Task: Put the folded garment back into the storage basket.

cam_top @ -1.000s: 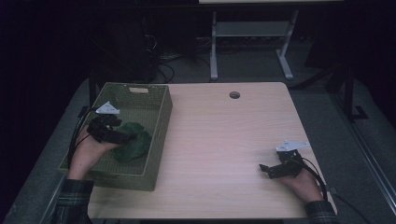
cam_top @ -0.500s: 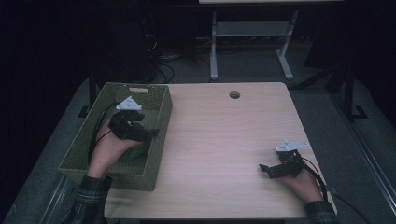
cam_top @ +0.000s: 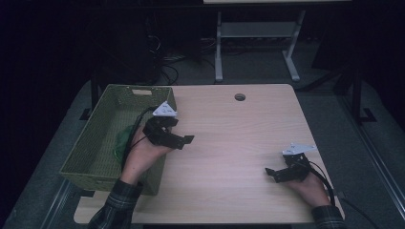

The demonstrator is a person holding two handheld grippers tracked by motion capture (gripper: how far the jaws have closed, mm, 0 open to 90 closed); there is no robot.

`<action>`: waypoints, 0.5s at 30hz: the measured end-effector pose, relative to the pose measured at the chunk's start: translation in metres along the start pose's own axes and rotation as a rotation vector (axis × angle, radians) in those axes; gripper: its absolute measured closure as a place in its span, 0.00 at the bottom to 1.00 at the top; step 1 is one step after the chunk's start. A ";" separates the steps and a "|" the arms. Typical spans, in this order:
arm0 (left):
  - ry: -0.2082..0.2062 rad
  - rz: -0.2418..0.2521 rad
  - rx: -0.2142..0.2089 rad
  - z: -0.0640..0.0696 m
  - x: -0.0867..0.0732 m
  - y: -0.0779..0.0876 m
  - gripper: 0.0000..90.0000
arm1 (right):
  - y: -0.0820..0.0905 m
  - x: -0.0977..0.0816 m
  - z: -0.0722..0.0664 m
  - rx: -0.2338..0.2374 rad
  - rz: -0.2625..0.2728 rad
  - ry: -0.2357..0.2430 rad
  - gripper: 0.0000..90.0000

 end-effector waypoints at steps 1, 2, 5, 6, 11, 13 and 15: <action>-0.004 0.005 -0.004 0.003 0.001 -0.004 0.17 | 0.000 0.000 0.000 0.000 0.000 0.000 0.03; -0.007 0.007 -0.010 0.007 0.002 -0.007 0.17 | 0.000 0.000 0.000 0.000 0.000 0.000 0.03; -0.018 0.011 -0.019 0.016 0.004 -0.017 0.17 | 0.000 0.000 0.000 0.000 0.000 0.001 0.03; -0.024 0.014 -0.020 0.018 0.004 -0.021 0.17 | 0.000 0.000 0.000 0.000 0.000 0.001 0.03; -0.027 0.017 -0.034 0.031 -0.001 -0.039 0.17 | 0.000 0.000 0.000 0.000 0.000 0.000 0.03; -0.030 0.007 -0.038 0.036 -0.007 -0.048 0.17 | 0.000 0.000 0.000 0.000 0.000 0.000 0.03; -0.035 0.008 -0.038 0.039 -0.012 -0.055 0.17 | 0.000 0.000 0.000 0.000 0.000 0.001 0.03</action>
Point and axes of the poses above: each handheld gripper's, and its own axes: y roughly backward along the jaws, x roughly out of its top, z roughly to its right, the point moved 8 cm from there along -y, roughly forward along the jaws, and after that the axes turned 7 degrees about -y, right-handed, at the moved point
